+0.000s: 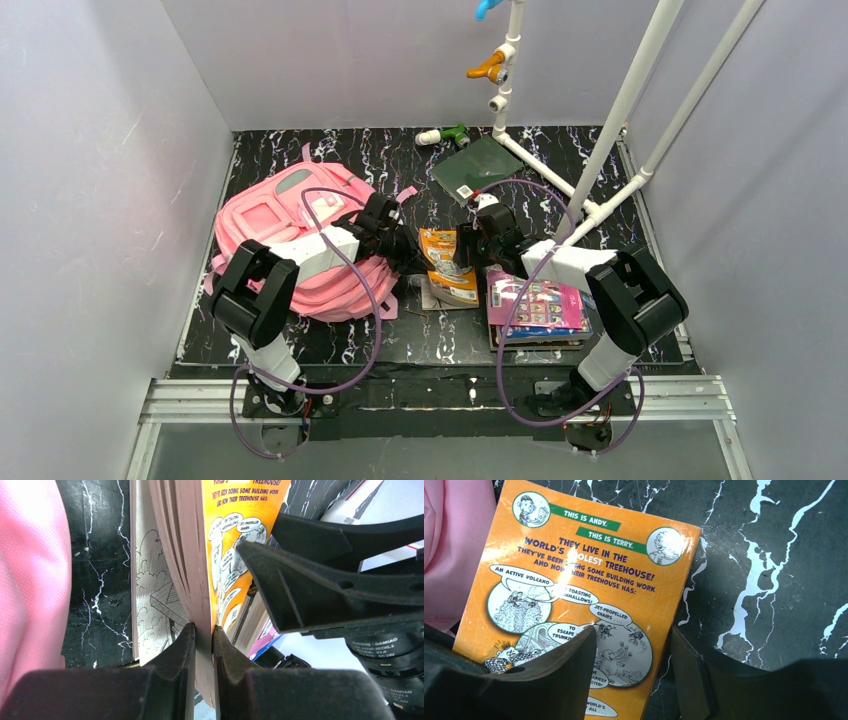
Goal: Pack the student bag
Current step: Pick up the book from the center of the board.
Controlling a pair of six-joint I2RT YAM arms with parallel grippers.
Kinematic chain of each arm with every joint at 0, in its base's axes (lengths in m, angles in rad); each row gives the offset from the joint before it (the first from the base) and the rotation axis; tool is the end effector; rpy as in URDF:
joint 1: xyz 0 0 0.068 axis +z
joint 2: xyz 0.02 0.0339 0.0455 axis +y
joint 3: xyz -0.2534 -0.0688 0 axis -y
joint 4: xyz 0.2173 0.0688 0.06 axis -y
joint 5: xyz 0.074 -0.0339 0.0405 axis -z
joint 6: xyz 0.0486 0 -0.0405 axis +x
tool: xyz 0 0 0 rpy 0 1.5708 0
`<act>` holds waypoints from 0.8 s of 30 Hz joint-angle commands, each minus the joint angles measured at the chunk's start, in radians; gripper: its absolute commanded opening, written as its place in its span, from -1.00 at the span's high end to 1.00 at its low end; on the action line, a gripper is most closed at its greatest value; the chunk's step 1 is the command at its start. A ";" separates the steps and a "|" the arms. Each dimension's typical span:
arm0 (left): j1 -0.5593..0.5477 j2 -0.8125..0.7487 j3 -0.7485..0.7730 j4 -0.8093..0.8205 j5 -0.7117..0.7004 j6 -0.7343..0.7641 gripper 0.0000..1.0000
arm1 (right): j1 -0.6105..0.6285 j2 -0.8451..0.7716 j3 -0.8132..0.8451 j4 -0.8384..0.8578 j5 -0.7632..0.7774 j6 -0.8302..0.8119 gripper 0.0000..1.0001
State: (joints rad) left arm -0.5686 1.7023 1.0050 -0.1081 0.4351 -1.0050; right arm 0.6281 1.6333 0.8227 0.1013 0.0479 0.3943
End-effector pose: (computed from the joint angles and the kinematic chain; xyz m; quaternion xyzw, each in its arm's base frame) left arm 0.2756 -0.2004 0.1860 -0.1174 0.9018 -0.3996 0.1157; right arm 0.2619 0.1873 0.1705 -0.0960 0.9034 0.1852 0.3747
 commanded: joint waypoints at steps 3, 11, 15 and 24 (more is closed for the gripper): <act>0.015 -0.024 0.039 0.115 0.013 -0.031 1.00 | 0.048 -0.019 0.029 -0.169 -0.123 -0.114 -0.48; 0.074 -0.070 0.134 -0.021 0.048 -0.012 1.00 | 0.102 -0.227 0.051 -0.165 -0.054 -0.352 -0.96; 0.104 -0.095 0.200 -0.071 0.092 -0.015 1.00 | 0.140 -0.332 0.040 -0.141 0.001 -0.428 -0.97; 0.131 -0.243 0.240 -0.070 0.112 0.074 1.00 | 0.142 -0.372 0.165 -0.272 0.063 0.023 -0.97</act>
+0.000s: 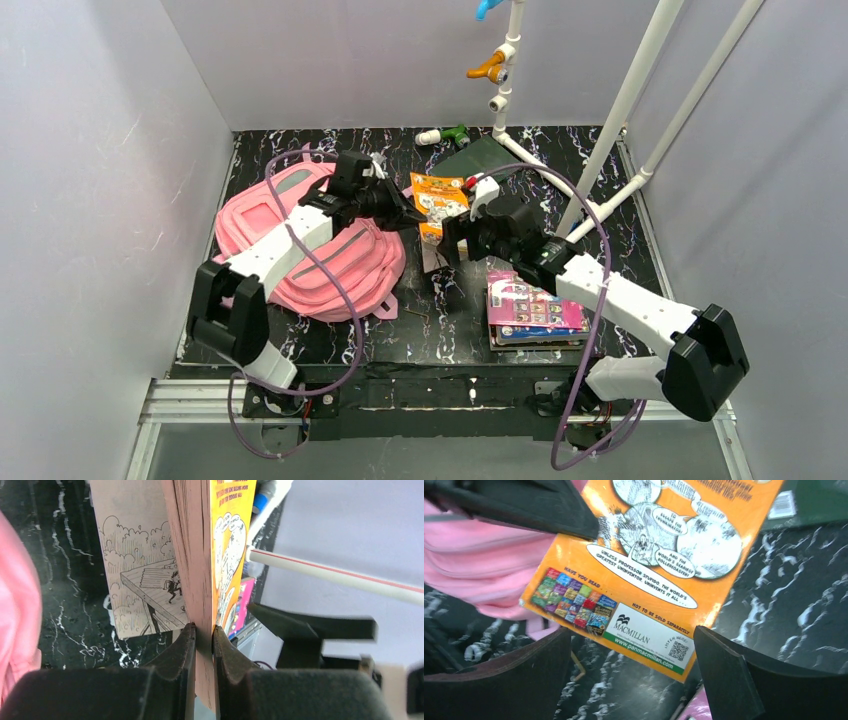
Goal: Pack the student bag
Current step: Pick up the book from the center of the board.
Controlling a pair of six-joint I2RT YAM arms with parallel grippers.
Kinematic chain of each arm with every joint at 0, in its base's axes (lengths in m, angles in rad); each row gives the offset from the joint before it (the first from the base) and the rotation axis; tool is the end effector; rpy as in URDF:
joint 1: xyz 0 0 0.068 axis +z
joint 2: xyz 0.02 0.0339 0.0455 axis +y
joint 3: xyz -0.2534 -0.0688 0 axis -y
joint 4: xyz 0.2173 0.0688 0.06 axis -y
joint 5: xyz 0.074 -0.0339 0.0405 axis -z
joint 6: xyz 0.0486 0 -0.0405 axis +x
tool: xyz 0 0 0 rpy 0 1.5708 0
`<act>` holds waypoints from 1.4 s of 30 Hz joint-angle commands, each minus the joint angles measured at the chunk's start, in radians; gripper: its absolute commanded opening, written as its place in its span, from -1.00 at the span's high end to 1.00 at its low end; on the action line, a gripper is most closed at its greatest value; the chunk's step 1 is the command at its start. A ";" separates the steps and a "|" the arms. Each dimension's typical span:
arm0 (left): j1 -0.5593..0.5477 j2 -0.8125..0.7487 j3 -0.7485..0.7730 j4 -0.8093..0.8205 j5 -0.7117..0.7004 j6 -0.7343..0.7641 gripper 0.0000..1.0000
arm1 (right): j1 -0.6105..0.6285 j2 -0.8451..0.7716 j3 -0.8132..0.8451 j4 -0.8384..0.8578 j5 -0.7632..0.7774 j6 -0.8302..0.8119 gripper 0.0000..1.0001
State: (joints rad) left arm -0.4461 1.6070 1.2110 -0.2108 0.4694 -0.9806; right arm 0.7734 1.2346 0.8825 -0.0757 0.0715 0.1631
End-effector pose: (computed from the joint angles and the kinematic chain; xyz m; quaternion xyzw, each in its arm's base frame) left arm 0.3055 -0.1705 0.2714 -0.1236 0.8597 -0.4508 0.2061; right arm 0.1974 0.1879 0.2833 -0.2341 0.8075 0.2171 0.4959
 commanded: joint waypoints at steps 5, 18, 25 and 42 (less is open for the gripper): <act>0.026 -0.275 -0.013 0.075 0.095 0.095 1.00 | -0.007 -0.032 0.033 0.018 0.055 0.533 -0.97; 0.044 -0.501 -0.127 0.160 0.222 0.142 1.00 | -0.075 -0.008 -0.087 0.502 -0.297 0.723 -0.97; 0.045 -0.562 -0.115 0.102 0.198 0.194 1.00 | -0.083 -0.048 -0.040 0.362 -0.250 0.614 -0.97; 0.045 -0.504 -0.159 0.127 0.247 0.163 1.00 | -0.108 0.027 -0.144 0.857 -0.467 0.863 -0.66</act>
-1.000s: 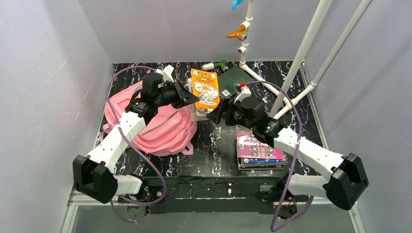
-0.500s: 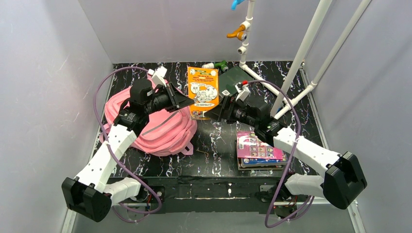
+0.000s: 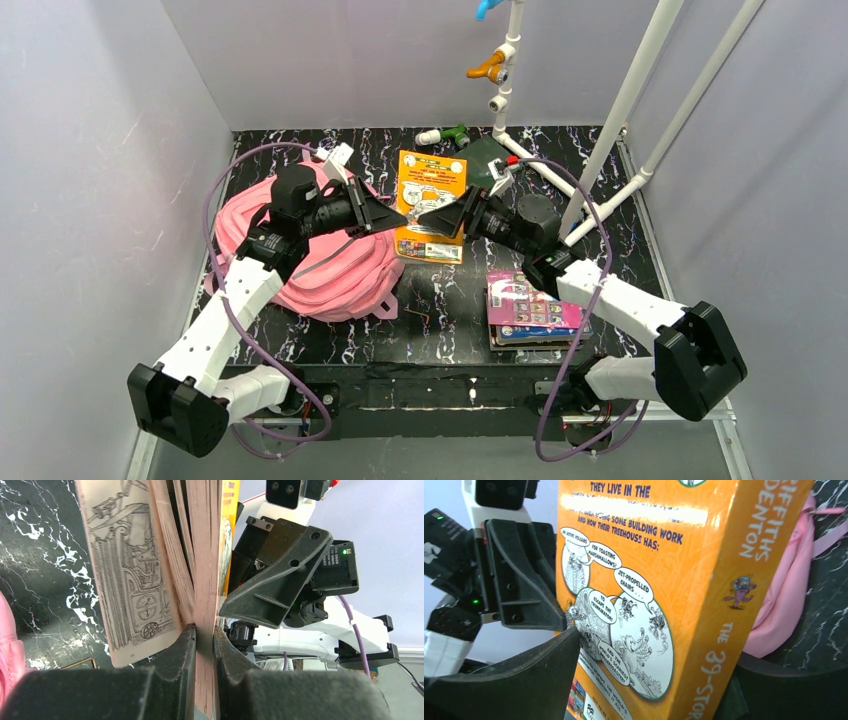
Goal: Pack the student bag
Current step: Pick up the book from the center of the board.
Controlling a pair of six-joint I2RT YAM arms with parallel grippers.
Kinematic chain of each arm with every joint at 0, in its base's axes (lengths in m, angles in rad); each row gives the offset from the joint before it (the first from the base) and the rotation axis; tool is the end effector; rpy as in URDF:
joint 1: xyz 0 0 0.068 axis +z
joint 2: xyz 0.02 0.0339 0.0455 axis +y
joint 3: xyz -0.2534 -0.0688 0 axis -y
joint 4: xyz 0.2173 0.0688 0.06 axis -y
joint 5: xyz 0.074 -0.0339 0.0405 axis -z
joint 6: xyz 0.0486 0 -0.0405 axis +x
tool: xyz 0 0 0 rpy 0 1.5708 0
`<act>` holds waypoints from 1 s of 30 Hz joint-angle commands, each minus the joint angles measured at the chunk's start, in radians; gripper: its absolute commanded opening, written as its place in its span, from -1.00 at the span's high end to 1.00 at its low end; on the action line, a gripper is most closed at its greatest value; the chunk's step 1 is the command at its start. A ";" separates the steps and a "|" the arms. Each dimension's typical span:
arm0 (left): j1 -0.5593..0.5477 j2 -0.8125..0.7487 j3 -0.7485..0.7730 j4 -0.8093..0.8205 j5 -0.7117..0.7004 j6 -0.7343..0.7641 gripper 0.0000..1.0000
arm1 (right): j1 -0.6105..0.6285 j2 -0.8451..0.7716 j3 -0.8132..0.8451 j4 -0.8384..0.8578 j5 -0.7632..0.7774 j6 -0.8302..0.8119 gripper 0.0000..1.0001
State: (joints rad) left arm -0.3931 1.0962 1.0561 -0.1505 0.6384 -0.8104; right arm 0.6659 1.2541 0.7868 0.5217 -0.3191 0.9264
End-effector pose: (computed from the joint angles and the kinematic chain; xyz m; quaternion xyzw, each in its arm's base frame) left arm 0.2057 -0.1167 0.3687 0.0438 0.7577 -0.5417 0.3613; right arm 0.2124 0.1863 0.3165 -0.0262 0.6881 0.5887 0.4233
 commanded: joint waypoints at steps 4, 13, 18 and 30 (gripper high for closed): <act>-0.008 0.030 0.012 -0.136 -0.065 0.125 0.35 | 0.000 -0.004 -0.099 0.335 -0.077 0.134 0.41; -0.002 -0.191 -0.026 -0.181 -0.252 0.199 -0.97 | -0.034 0.008 -0.038 0.588 -0.384 0.249 0.97; -0.002 -0.223 -0.115 0.243 0.129 -0.042 -0.96 | -0.032 0.239 0.030 1.263 -0.426 0.788 0.97; 0.000 -0.225 -0.127 0.279 0.020 -0.023 1.00 | -0.013 0.091 0.043 0.582 -0.431 0.339 0.06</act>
State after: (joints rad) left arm -0.3931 0.9360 0.9550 0.1013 0.7807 -0.8715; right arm 0.6392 1.4693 0.7723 1.3666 -0.7628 1.5242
